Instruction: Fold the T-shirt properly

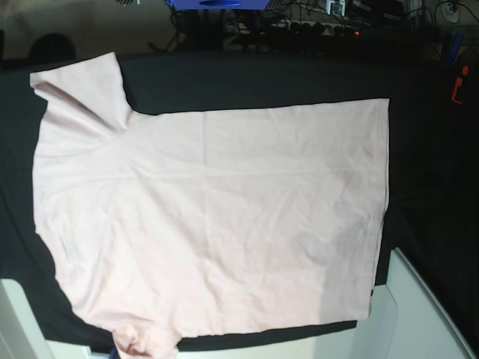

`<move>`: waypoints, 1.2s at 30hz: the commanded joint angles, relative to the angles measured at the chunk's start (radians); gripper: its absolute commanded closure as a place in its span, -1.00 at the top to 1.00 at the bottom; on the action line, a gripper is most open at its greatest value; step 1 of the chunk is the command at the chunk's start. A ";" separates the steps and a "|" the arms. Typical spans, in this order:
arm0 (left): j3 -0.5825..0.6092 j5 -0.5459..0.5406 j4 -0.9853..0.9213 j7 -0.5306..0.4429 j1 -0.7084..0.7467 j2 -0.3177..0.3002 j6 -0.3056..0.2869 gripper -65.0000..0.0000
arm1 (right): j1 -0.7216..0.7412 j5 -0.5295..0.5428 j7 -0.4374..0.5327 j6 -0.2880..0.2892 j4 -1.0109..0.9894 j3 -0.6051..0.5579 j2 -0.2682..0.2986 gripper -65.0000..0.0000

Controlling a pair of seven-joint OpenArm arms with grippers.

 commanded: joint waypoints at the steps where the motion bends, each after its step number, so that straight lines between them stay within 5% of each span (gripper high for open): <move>1: 0.000 -0.002 0.024 -0.001 0.036 -0.002 0.005 -1.00 | -0.046 0.002 0.009 -0.004 0.066 0.002 0.002 -1.00; 4: -0.002 -0.002 0.091 -0.015 0.082 -0.014 0.005 -1.00 | -0.150 0.002 0.009 -0.004 0.246 0.004 0.002 -1.00; 11: -0.014 -0.004 0.223 -0.288 0.210 -0.025 0.006 -1.00 | -0.339 0.002 0.004 -0.004 0.609 0.106 -0.004 -1.00; 16: -0.155 -0.004 0.361 -0.397 0.276 -0.005 0.006 -1.00 | -0.392 0.002 -0.115 -0.004 0.845 0.245 0.002 -1.00; 26: -0.272 -0.002 0.697 -0.406 0.314 -0.003 0.006 -1.00 | -0.271 -0.001 -0.167 -0.002 1.069 0.412 0.002 -0.99; 31: -0.272 -0.002 0.772 -0.367 0.309 -0.006 0.006 -1.00 | -0.147 -0.001 -0.312 0.002 1.114 0.466 0.003 -0.92; 36: -0.272 -0.002 0.860 -0.230 0.266 -0.009 0.006 -1.00 | -0.027 0.002 -0.428 0.219 1.208 0.561 -0.015 -0.50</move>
